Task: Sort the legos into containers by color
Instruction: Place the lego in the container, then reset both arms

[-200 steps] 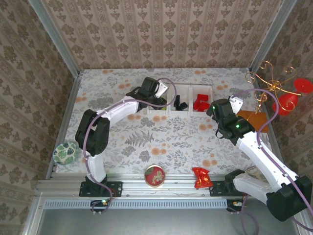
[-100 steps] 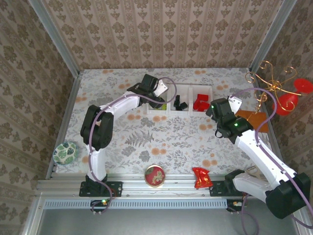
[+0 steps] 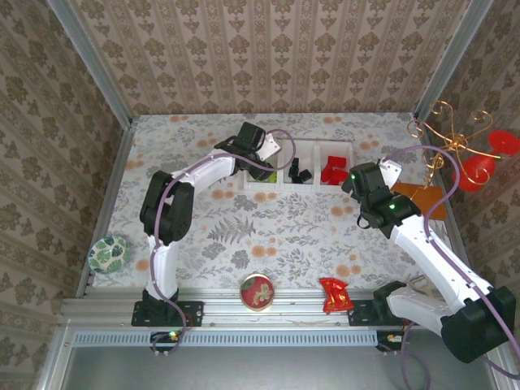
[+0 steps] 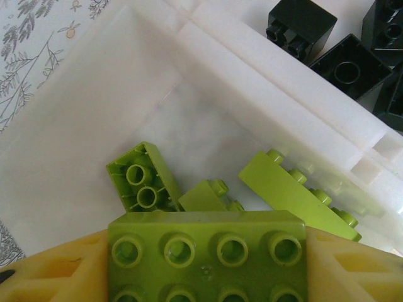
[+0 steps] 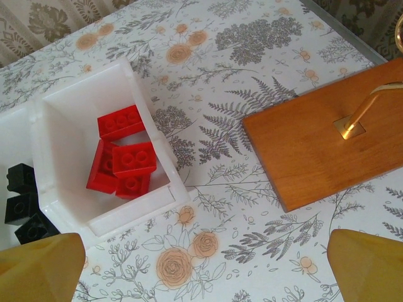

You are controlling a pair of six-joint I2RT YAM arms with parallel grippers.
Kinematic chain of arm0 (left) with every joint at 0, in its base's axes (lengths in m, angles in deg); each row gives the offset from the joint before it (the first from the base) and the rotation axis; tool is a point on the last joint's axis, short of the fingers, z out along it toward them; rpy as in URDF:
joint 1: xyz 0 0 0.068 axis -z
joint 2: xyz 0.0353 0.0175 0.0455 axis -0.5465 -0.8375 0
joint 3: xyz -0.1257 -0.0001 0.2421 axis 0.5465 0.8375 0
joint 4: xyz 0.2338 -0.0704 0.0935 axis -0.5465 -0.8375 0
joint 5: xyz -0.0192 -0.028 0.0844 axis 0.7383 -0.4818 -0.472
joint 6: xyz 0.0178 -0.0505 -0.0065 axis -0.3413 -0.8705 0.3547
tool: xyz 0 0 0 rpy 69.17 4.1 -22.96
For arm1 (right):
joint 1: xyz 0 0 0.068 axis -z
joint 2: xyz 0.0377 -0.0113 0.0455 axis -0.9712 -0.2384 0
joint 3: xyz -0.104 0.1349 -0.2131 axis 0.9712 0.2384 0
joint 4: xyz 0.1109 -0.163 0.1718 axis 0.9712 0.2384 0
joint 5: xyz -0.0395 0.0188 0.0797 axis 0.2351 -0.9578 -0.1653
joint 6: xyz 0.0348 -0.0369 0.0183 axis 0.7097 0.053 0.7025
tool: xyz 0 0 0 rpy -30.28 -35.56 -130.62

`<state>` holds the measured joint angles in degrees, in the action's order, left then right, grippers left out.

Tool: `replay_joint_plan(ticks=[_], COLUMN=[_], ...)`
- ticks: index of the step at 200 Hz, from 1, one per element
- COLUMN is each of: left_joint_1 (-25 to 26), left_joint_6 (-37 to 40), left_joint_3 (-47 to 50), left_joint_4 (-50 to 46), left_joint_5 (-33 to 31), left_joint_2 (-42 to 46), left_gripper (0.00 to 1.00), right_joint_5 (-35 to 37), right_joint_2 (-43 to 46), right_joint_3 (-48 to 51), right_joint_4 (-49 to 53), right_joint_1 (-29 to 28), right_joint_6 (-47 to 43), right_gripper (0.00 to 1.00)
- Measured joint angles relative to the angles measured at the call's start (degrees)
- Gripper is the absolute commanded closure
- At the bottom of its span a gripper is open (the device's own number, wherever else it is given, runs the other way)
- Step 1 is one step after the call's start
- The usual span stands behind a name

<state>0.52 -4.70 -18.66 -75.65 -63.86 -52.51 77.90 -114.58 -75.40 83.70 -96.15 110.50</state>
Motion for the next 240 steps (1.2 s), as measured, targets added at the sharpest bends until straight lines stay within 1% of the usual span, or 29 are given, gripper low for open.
replay_joint_plan(ticks=[59, 100, 118, 180, 199, 219, 240], left_joint_1=[0.0, 0.0, 0.0, 0.0, 0.0, 0.1, 0.3], left_joint_6=[0.7, 1.4, 1.5, 1.6, 1.6, 1.5, 1.4], left_joint_3=[-0.8, -1.2, -1.7, -3.3, -3.3, -3.0, -0.8], left_joint_4=[-1.4, -1.4, -1.6, -1.9, -1.9, -1.8, -1.4], left_joint_5=[0.0, -0.1, -0.1, 0.0, -0.1, -0.1, -0.3], left_joint_2=[-0.7, -0.7, -0.7, -0.9, -0.8, 0.3, 3.8], left_gripper=[0.32, 0.21, 0.18, 0.16, 0.14, 0.11, 0.05], right_joint_5=[-0.4, -0.4, -0.4, -0.4, -0.4, -0.4, -0.4], right_joint_2=[0.0, 0.0, 0.0, 0.0, 0.0, 0.0, 0.0], right_joint_3=[0.0, 0.0, 0.0, 0.0, 0.0, 0.0, 0.0], right_joint_4=[0.0, 0.0, 0.0, 0.0, 0.0, 0.0, 0.0], right_joint_1=[0.0, 0.0, 0.0, 0.0, 0.1, 0.1, 0.1], right_joint_6=[0.0, 0.0, 0.0, 0.0, 0.0, 0.0, 0.0], right_gripper=[0.0, 0.0, 0.0, 0.0, 0.0, 0.0, 0.0])
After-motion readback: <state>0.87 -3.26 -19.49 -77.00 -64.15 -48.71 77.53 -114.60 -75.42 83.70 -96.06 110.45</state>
